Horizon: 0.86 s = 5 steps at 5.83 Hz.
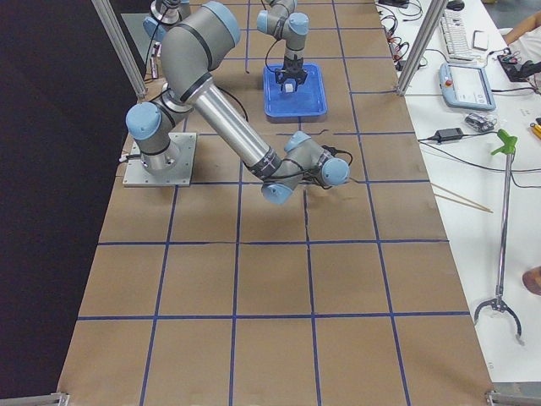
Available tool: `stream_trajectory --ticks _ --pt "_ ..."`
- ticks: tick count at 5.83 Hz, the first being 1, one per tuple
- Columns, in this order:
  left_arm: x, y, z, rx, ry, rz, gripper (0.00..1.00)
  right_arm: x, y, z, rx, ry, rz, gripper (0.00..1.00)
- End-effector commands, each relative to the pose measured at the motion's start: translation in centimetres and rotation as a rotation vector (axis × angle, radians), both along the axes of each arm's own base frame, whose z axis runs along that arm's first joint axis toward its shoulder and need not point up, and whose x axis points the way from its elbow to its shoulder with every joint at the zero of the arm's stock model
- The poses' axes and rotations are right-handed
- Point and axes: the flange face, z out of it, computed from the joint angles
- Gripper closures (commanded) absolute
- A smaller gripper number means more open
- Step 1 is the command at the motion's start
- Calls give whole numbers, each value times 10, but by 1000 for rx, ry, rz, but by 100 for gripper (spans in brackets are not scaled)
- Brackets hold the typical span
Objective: Assemble white blocks and place on blue tray
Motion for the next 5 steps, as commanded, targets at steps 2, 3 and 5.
stream_trajectory --ticks 2,3,5 --pt "50 32 136 40 -36 134 1 -3 -5 22 -32 21 -5 70" --pt "93 52 178 115 -65 191 1 -4 -9 51 -63 50 -17 71" --pt "162 76 250 75 -33 328 1 43 -16 103 -104 70 22 73"
